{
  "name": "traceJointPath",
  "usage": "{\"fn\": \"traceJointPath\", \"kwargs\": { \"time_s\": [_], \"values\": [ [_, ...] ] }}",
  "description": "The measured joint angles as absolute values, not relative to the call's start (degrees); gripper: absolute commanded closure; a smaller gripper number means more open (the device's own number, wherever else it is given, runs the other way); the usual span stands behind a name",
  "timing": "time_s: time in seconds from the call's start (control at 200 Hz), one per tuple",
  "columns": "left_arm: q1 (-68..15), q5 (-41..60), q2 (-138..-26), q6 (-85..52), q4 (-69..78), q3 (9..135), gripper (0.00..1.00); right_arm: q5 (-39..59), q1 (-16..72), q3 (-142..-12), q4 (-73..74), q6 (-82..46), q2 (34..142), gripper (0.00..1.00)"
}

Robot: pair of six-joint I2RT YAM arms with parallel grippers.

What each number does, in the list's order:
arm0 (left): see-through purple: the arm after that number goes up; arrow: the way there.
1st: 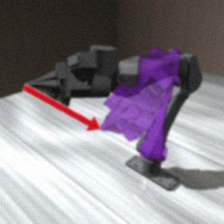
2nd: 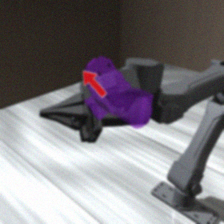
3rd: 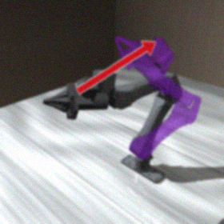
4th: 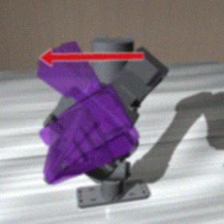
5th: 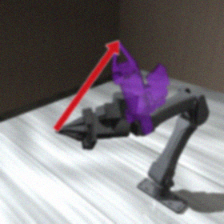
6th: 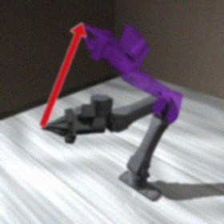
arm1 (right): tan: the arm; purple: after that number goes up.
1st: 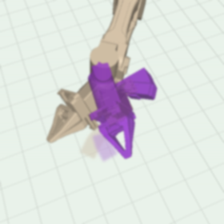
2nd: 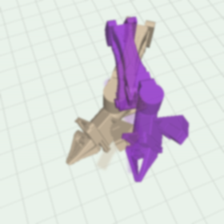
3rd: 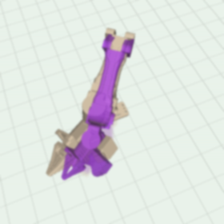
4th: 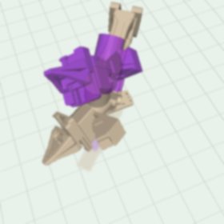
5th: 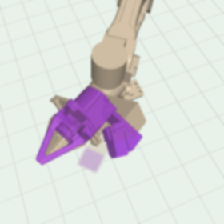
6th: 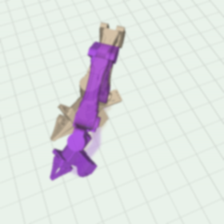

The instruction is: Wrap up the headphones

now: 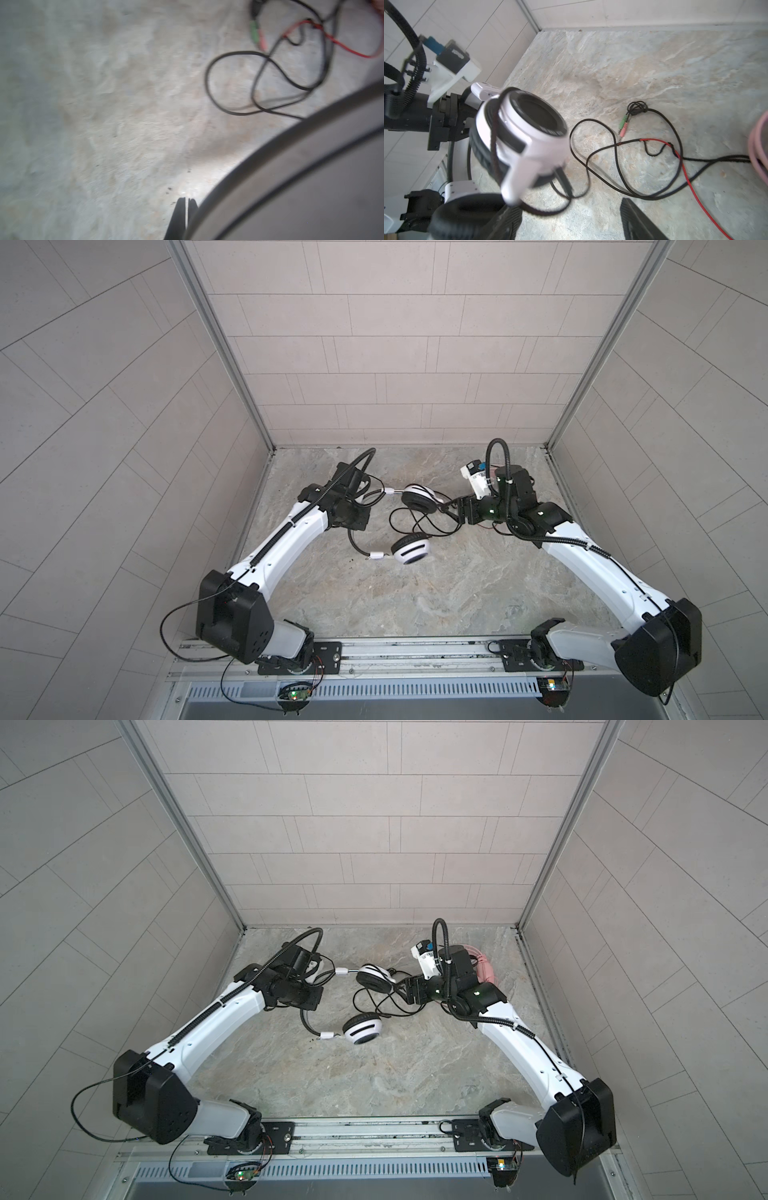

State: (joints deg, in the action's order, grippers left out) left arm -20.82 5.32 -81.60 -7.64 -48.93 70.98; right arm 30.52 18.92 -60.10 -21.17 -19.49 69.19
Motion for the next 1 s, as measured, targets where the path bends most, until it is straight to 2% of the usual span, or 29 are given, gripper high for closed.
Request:
{"fn": "traceJointPath", "kwargs": {
  "time_s": [0.14,0.33,0.36,0.51,0.676,0.831,1.001],
  "values": [
    [-18.90,4.10,-83.53,-6.70,-54.57,74.41,1.00,30.33,16.47,-57.69,-21.10,-20.86,66.76,0.18],
    [-19.11,9.19,-84.79,-4.71,-57.89,78.41,1.00,27.53,16.53,-55.00,-21.91,-17.85,68.93,0.18],
    [-19.05,10.15,-84.82,-4.12,-58.37,79.00,1.00,27.24,16.53,-54.33,-21.87,-17.23,70.08,0.13],
    [-17.47,18.33,-84.82,-1.98,-60.86,82.08,1.00,27.29,17.17,-52.36,-20.80,-15.70,78.70,0.04],
    [-16.19,25.56,-84.82,-1.76,-61.78,85.89,1.00,29.71,23.29,-51.07,-15.88,-15.94,84.71,0.03],
    [-15.46,27.51,-84.82,-1.89,-62.70,89.41,1.00,32.91,30.46,-50.43,-7.68,-16.10,85.62,0.04],
    [-15.20,28.77,-84.79,-1.93,-63.94,91.18,1.00,33.43,33.47,-49.43,2.72,-17.19,88.42,0.04]
  ]
}}
